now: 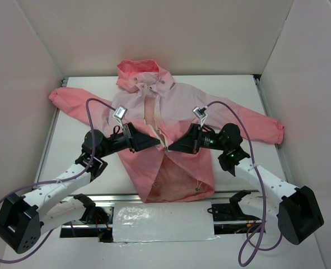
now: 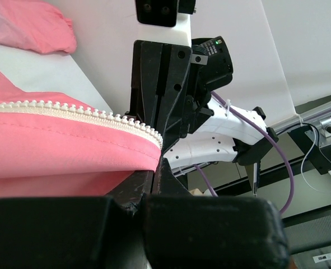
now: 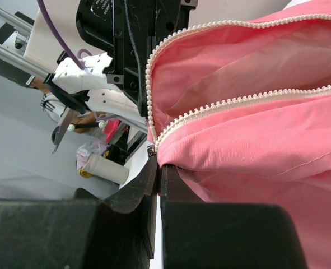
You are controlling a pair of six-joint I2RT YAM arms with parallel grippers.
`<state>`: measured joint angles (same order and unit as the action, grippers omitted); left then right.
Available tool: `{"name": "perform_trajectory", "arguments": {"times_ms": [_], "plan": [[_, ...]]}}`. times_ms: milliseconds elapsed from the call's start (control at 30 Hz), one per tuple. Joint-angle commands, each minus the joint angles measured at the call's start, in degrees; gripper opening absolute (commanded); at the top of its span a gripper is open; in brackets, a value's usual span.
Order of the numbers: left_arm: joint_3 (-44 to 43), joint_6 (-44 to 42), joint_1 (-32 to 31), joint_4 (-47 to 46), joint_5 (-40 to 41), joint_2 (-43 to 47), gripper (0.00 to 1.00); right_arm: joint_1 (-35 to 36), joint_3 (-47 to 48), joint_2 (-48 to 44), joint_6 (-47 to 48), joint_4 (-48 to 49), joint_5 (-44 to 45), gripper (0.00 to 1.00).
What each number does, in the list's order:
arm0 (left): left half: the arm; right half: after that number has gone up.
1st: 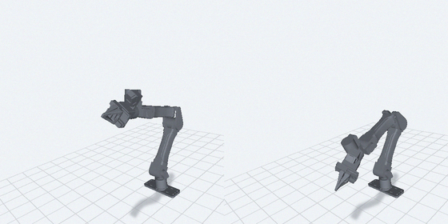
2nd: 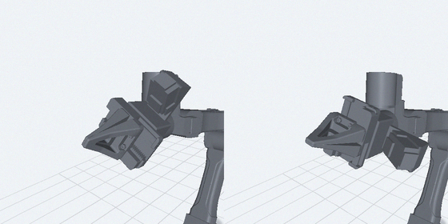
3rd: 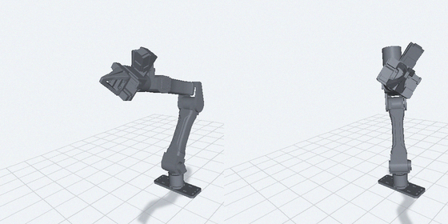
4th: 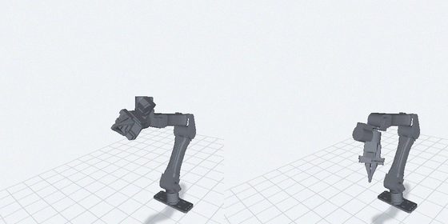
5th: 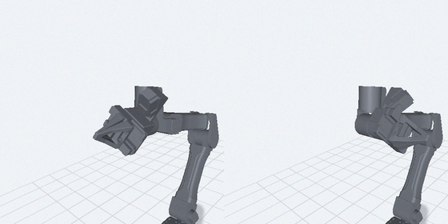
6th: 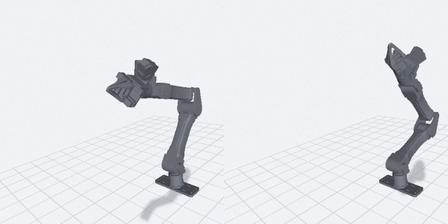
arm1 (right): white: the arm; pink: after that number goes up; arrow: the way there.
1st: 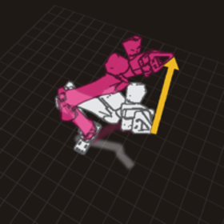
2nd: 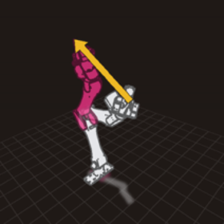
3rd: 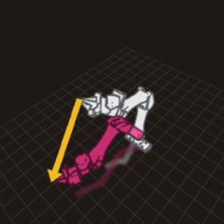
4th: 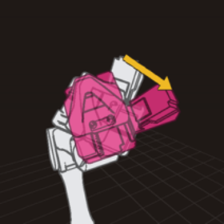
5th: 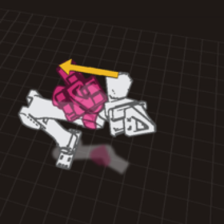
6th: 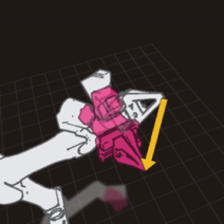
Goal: Zip up the jacket
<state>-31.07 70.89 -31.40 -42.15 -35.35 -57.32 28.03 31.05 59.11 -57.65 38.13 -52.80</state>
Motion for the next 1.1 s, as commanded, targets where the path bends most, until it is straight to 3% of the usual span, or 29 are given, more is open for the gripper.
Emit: {"name": "perform_trajectory", "arguments": {"times_ms": [0,1067], "plan": [[-0.57,0.56,0.20,-6.80,-1.65,-0.16,0.00,-0.52,0.77,0.48,-1.24,6.52,-1.52,0.00],[-0.22,1.71,0.20,-10.15,-2.62,-1.66,0.00,-2.45,1.82,4.61,-8.27,17.42,-4.33,0.00]]}}
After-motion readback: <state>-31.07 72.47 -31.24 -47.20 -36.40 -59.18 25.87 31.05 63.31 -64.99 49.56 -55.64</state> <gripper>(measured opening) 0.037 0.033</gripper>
